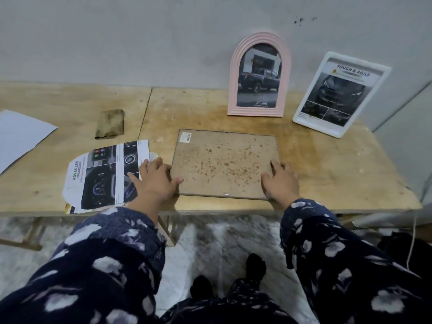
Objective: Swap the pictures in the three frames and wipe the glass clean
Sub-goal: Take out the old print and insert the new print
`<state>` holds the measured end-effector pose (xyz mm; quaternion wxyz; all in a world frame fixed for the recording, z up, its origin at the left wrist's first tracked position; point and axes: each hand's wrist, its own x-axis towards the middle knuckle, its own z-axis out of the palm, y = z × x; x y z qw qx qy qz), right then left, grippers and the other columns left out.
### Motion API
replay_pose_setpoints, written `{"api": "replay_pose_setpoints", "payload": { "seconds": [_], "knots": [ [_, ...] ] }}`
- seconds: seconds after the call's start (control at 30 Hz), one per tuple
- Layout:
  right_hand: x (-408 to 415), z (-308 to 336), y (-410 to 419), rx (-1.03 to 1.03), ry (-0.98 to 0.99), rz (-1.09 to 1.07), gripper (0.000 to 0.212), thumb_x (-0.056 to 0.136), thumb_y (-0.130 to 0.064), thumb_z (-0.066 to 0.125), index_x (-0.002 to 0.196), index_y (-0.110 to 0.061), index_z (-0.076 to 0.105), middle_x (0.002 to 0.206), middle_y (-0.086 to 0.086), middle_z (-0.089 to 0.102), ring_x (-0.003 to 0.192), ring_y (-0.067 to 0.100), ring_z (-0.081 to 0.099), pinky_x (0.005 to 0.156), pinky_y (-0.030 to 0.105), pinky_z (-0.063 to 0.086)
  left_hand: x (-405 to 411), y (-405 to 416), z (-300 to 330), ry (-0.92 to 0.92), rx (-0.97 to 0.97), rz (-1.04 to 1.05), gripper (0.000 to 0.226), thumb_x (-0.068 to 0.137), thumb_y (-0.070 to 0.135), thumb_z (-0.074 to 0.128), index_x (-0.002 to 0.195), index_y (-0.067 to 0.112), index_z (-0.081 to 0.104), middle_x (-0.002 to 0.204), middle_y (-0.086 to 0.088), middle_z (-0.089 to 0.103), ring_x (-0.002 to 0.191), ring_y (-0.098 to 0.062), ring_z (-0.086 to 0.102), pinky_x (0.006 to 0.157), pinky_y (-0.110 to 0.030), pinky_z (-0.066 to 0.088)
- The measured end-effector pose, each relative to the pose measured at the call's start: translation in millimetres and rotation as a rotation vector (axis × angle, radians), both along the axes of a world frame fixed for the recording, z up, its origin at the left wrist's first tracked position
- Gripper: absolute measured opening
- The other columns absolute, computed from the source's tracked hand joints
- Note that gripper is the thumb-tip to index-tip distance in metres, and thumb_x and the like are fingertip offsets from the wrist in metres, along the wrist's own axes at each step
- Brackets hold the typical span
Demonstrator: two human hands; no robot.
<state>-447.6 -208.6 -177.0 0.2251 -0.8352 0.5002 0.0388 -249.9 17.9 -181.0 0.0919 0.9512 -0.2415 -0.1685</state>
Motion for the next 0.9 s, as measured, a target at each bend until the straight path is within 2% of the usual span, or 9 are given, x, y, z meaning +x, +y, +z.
{"api": "replay_pose_setpoints", "payload": {
  "seconds": [0.17,0.23,0.3,0.4,0.5,0.57,0.67,0.8,0.9],
  "knots": [
    [3.9,30.0,-10.9,0.25,-0.413,-0.245,0.039,0.097,-0.034,0.041,0.131,-0.02,0.052,0.139,0.002,0.05,0.122,0.026,0.047,0.102,0.037,0.037,-0.4,-9.4,14.4,0.13,-0.286,0.137,0.057,0.094,0.06,0.041,0.124,0.016,0.062,0.148,-0.002,0.041,0.139,-0.027,0.025,0.114,-0.057,0.015],
    [6.5,46.7,-20.8,0.26,-0.499,-0.321,0.029,0.097,-0.038,0.04,0.105,-0.02,0.061,0.12,0.006,0.062,0.101,0.023,0.055,0.092,0.037,0.044,0.9,-12.7,35.0,0.338,-0.553,0.271,0.063,0.093,0.066,0.031,0.116,0.016,0.063,0.129,-0.005,0.055,0.115,-0.027,0.047,0.099,-0.042,0.036],
    [9.8,62.9,-33.0,0.333,-0.647,-0.431,0.034,0.096,-0.048,0.037,0.091,-0.021,0.058,0.11,0.007,0.064,0.094,0.023,0.058,0.089,0.04,0.047,10.4,-16.2,52.7,0.482,-0.74,0.374,0.069,0.093,0.069,0.021,0.114,0.018,0.063,0.114,0.0,0.055,0.094,-0.018,0.052,0.084,-0.033,0.037],
    [13.1,81.7,-46.9,0.585,-1.0,-0.598,0.041,0.097,-0.052,0.032,0.094,-0.019,0.057,0.113,0.008,0.06,0.098,0.021,0.055,0.079,0.031,0.042,28.6,-23.5,71.4,0.518,-0.952,0.458,0.076,0.091,0.073,0.017,0.114,0.016,0.062,0.121,0.0,0.058,0.115,-0.016,0.05,0.102,-0.035,0.031],
    [21.7,93.4,-52.3,0.671,-1.169,-0.619,0.055,0.097,-0.055,0.025,0.117,-0.014,0.056,0.121,0.007,0.061,0.115,0.022,0.05,0.092,0.035,0.032,28.8,-39.5,91.7,0.417,-1.123,0.426,0.073,0.094,0.069,0.017,0.1,0.014,0.064,0.123,-0.006,0.063,0.124,-0.018,0.049,0.113,-0.041,0.023],
    [29.9,102.4,-49.2,0.66,-1.25,-0.629,0.054,0.098,-0.055,0.026,0.12,-0.014,0.053,0.123,0.007,0.063,0.123,0.023,0.049,0.097,0.036,0.03,30.6,-49.8,97.9,0.363,-1.146,0.436,0.078,0.084,0.079,0.019,0.103,0.02,0.067,0.117,0.001,0.066,0.116,-0.016,0.055,0.11,-0.042,0.032],
    [42.3,108.7,-44.1,0.625,-1.266,-0.598,0.052,0.098,-0.054,0.028,0.123,-0.013,0.049,0.129,0.004,0.058,0.117,0.022,0.055,0.077,0.031,0.043,33.8,-61.5,97.0,0.338,-1.069,0.452,0.09,0.075,0.089,0.019,0.118,0.022,0.061,0.122,0.005,0.062,0.117,-0.019,0.054,0.104,-0.039,0.037],
    [51.6,79.1,-52.9,0.51,-1.113,-0.576,0.087,0.069,-0.08,0.033,0.134,-0.024,0.045,0.134,-0.001,0.054,0.122,0.024,0.053,0.104,0.048,0.04,29.1,-73.0,80.8,0.325,-0.973,0.393,0.066,0.097,0.063,0.018,0.128,0.016,0.052,0.112,0.005,0.049,0.107,-0.016,0.046,0.089,-0.028,0.029],
    [55.0,45.2,-62.6,0.483,-0.99,-0.583,0.099,0.059,-0.088,0.029,0.136,-0.028,0.044,0.134,0.0,0.055,0.122,0.026,0.052,0.105,0.051,0.038,30.4,-74.1,60.8,0.322,-0.848,0.373,0.068,0.098,0.062,0.02,0.123,0.008,0.054,0.114,-0.005,0.055,0.101,-0.024,0.051,0.081,-0.032,0.033]
  ]
}}
